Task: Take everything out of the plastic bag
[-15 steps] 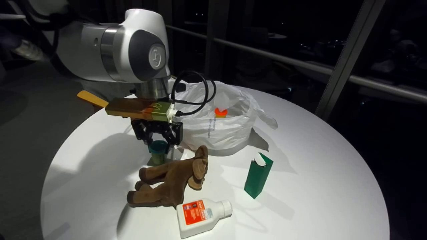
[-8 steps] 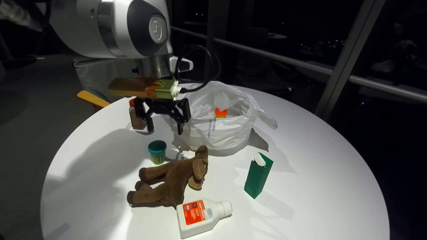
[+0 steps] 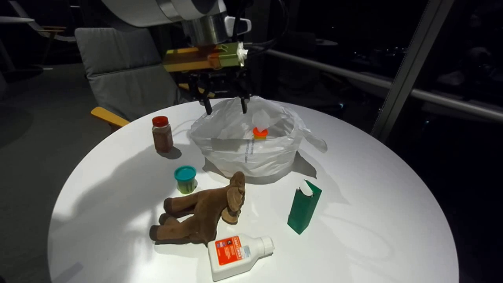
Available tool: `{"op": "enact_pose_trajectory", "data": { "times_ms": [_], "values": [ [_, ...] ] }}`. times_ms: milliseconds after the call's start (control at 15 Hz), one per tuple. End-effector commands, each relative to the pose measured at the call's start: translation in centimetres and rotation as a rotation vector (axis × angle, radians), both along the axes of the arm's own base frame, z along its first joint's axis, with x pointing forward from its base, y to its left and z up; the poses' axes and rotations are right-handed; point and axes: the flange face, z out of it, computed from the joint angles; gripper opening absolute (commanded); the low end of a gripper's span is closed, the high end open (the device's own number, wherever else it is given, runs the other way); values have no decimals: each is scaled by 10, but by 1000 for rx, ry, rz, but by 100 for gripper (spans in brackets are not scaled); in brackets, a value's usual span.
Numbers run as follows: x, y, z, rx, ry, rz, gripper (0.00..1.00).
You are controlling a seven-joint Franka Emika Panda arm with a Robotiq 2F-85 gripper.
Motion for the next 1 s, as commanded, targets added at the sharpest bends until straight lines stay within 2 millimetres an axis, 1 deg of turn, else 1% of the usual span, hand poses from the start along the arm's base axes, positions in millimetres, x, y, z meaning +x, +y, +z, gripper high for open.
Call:
{"op": "enact_pose_trajectory", "data": {
  "times_ms": [0,133,333,467,600,800,933],
  "values": [
    [38,-4,-5,16,-30,34,100],
    [50,-8,-20,12,-27,41,100],
    [62,-13,-53,22,-12,23,100],
    [71,-16,-74,38,-33,-2,100],
    [81,-16,-91,53,-52,-25,100],
    [96,-16,-109,78,-74,-47,100],
    [108,-16,-115,82,-92,-55,100]
  ]
}}
